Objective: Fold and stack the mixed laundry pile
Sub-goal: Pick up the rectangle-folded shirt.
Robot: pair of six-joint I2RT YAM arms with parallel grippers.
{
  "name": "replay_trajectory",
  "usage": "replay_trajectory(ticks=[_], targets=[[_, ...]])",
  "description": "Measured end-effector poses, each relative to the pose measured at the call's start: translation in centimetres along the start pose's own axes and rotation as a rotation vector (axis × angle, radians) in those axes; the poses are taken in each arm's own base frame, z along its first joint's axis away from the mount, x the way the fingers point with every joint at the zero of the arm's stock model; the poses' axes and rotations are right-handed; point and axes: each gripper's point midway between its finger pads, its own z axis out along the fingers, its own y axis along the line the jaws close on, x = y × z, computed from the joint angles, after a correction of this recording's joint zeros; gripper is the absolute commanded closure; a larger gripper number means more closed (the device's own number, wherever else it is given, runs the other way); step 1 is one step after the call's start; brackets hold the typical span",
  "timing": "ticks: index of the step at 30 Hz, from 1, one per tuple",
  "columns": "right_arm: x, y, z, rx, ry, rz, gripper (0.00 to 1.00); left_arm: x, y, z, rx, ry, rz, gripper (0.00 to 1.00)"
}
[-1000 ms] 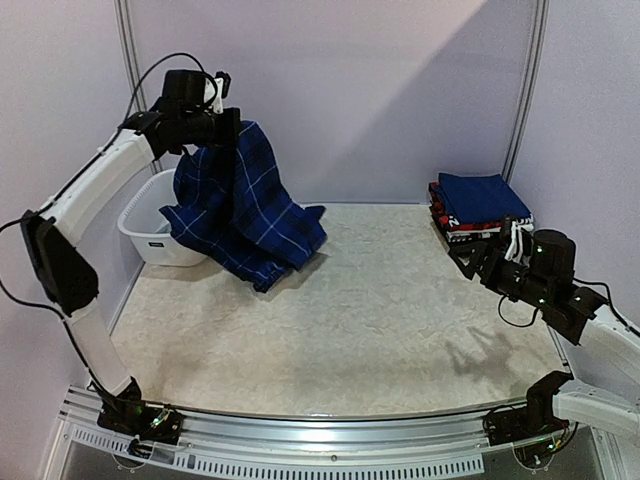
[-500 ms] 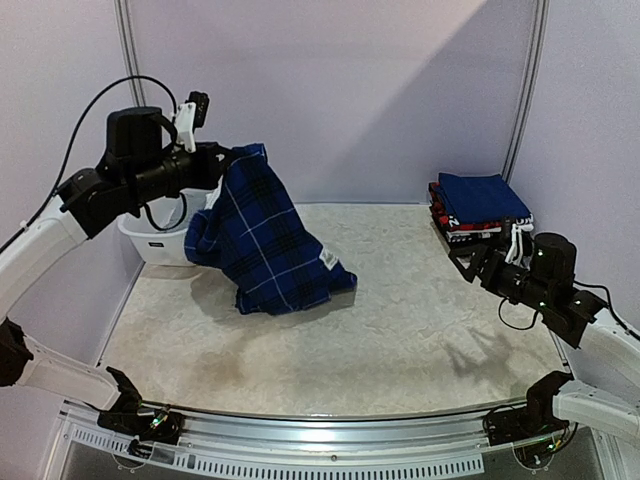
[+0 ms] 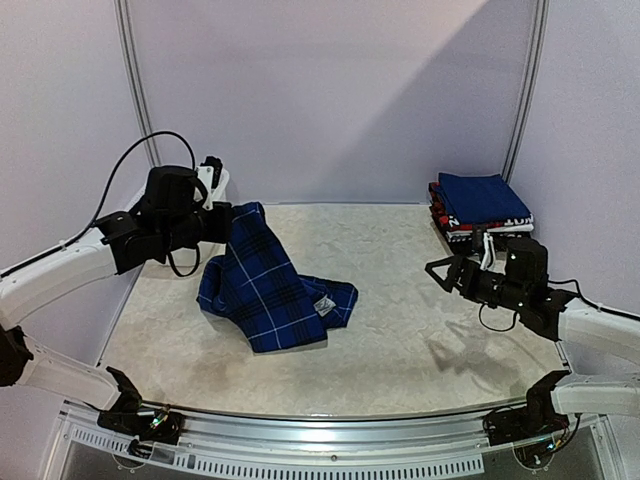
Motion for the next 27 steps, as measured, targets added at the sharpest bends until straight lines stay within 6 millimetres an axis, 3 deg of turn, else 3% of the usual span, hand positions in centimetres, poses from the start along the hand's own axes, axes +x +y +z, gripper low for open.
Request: replay_trajectory(ticks=[9,13,19,27], targets=[[5.4,3.4,2.9,-0.078,0.166,-0.131,0.01,2.8,2.1,-0.1,-0.078,0.016,-0.011,1.0],[6.9,4.8,3.8,-0.106,0.204,-0.201,0.01,4.0,2.8,0.2,-0.111,0.031,-0.013,1.0],[7.3,4.4,4.8,-0.097,0.201,-0.257,0.01,6.3,3.9,1.0,-0.162,0.064,-0.011,1.0],[8.3,3.0,6.0,-0.068,0.221,-0.303,0.01,11.4,5.1,2.5,-0.209,0.154,-0.003,1.0]])
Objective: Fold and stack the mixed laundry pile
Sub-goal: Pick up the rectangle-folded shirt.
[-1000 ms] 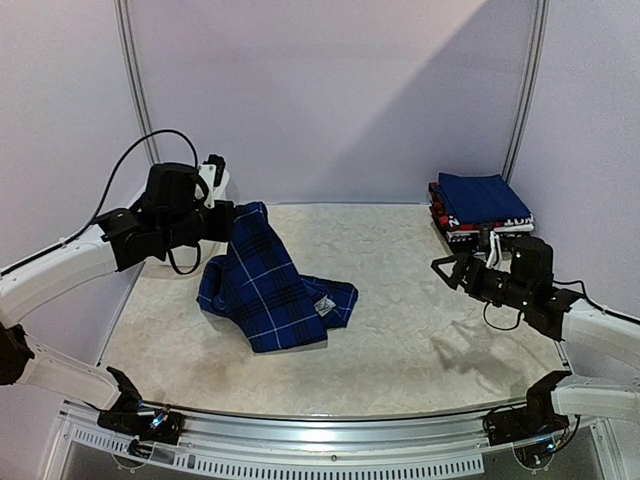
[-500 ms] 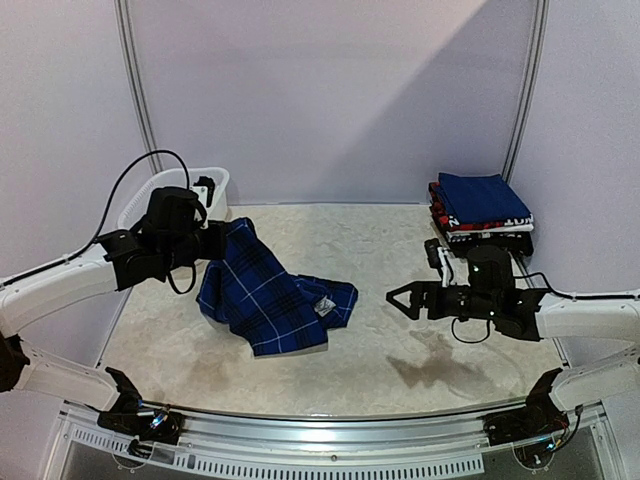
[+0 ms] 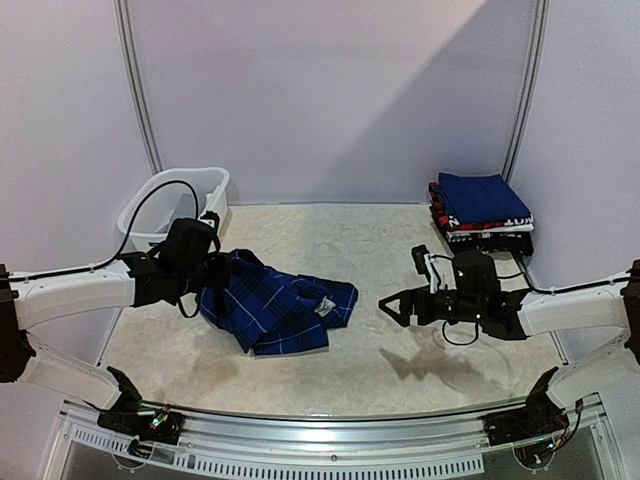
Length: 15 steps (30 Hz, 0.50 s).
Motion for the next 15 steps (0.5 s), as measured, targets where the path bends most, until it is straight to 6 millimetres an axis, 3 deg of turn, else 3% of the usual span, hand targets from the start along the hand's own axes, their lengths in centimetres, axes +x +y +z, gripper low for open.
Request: replay_trajectory(ticks=[9,15], targets=[[1.2,-1.4,1.1,0.049,0.028,0.04,0.01,2.8,1.1,0.5,-0.028,0.03,-0.013,1.0],[2.1,-2.1,1.5,0.061,0.041,0.088,0.01,0.7,1.8,-1.7,-0.021,-0.045,-0.052,1.0]])
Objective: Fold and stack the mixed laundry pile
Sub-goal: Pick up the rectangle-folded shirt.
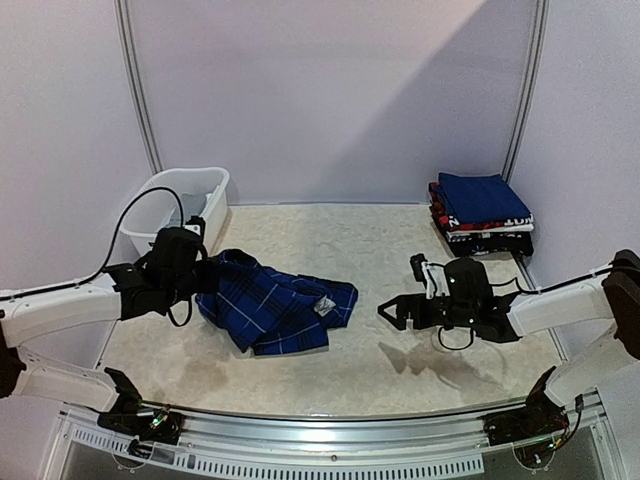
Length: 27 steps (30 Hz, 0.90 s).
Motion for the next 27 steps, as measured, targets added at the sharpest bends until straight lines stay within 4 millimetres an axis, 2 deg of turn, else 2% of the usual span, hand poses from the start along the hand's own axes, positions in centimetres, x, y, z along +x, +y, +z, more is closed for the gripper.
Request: replay_trajectory(ticks=[7,12,15,23,27], targets=[[0.9,0.3,1.2,-0.048,0.022,0.055,0.02,-3.7,0.4,-2.6,0.008,-0.089,-0.037,1.0],[2.7,-0.1,2.7,-0.071,0.08,0.103,0.09,-5.0,0.9,-4.1,0.012,-0.128,-0.058,1.0],[2.9,0.2,3.7,-0.086,0.104,0.113,0.09,-5.6,1.3,-4.9,0.013,-0.145,-0.067,1.0],[0.6,3.4,7.4,-0.176,0.113,0.041,0.15,-5.8,2.1,-5.9,-0.007,-0.155,-0.067,1.0],[0.6,4.0,8.8,-0.203,0.136,0.01,0.15,-6.3,2.8,-6.7,-0.017,-0.179,-0.077,1.0]])
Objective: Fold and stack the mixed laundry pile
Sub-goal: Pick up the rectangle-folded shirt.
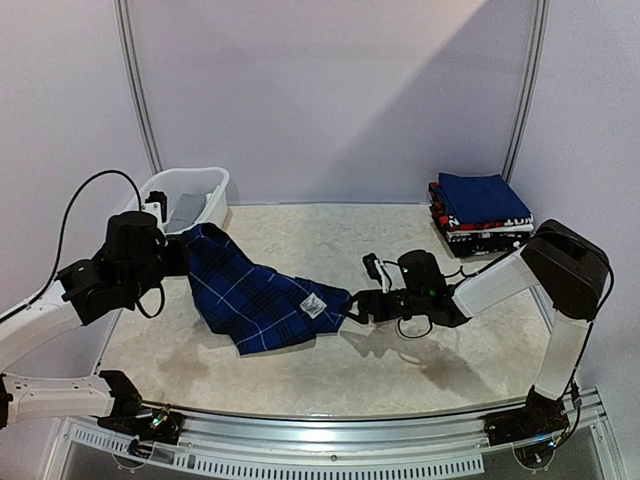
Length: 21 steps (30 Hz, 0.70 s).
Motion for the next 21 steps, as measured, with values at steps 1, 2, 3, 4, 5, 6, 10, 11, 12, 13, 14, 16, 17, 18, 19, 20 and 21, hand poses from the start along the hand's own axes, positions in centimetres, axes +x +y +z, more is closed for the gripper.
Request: replay_trajectory(ticks=[1,2,3,4,5,6,10,11,12,13,14,16,17,18,19,20,21], targets=[[0.1,0.1,0.3,-0.007,0.008,-0.01,0.15,-0.1,0.2,-0.1,-0.004,-0.005,-0.001,1.0],[0.1,0.2,0.5,-0.01,0.015,-0.019,0.15,-0.2,0.3,-0.2,-0.007,-0.009,-0.002,1.0],[0.2,0.5,0.8,-0.017,0.025,-0.032,0.15,-0.2,0.4,-0.3,-0.011,-0.01,-0.001,1.0],[0.3,0.7,1.0,-0.022,0.031,-0.043,0.15,-0.2,0.5,-0.4,-0.014,-0.01,0.0,1.0],[0.3,0.9,1.3,-0.026,0.04,-0.057,0.15,-0.2,0.6,-0.5,-0.017,-0.009,0.001,1.0],[0.2,1.1,1.6,-0.029,0.045,-0.069,0.15,-0.2,0.7,-0.6,-0.021,-0.009,0.002,1.0],[-0.4,1.7,2.0,-0.037,0.047,-0.12,0.14,-0.4,1.3,-1.1,-0.033,-0.018,-0.001,1.0],[-0.5,1.8,2.1,-0.036,0.046,-0.134,0.15,-0.5,1.4,-1.3,-0.034,-0.023,-0.004,1.0],[-0.7,1.9,2.1,-0.034,0.047,-0.144,0.14,-0.7,1.5,-1.5,-0.034,-0.028,-0.007,1.0],[-0.8,1.9,2.2,-0.031,0.046,-0.156,0.14,-0.8,1.6,-1.6,-0.033,-0.032,-0.01,1.0],[-1.0,1.9,2.2,-0.027,0.046,-0.169,0.14,-0.9,1.8,-1.8,-0.034,-0.036,-0.012,1.0],[-1.4,2.0,2.4,-0.017,0.042,-0.195,0.15,-1.0,2.0,-2.2,-0.037,-0.041,-0.015,1.0],[-1.5,2.1,2.6,-0.013,0.043,-0.21,0.15,-1.0,2.1,-2.3,-0.038,-0.043,-0.015,1.0],[-1.6,2.3,2.8,-0.009,0.043,-0.226,0.15,-1.0,2.2,-2.3,-0.042,-0.044,-0.015,1.0],[-1.7,2.3,3.0,-0.005,0.044,-0.238,0.16,-1.0,2.3,-2.4,-0.045,-0.043,-0.014,1.0],[-1.7,2.5,3.3,-0.001,0.046,-0.255,0.17,-0.9,2.4,-2.4,-0.048,-0.04,-0.012,1.0],[-1.6,2.5,3.5,0.002,0.049,-0.265,0.18,-0.9,2.5,-2.5,-0.05,-0.04,-0.011,1.0]])
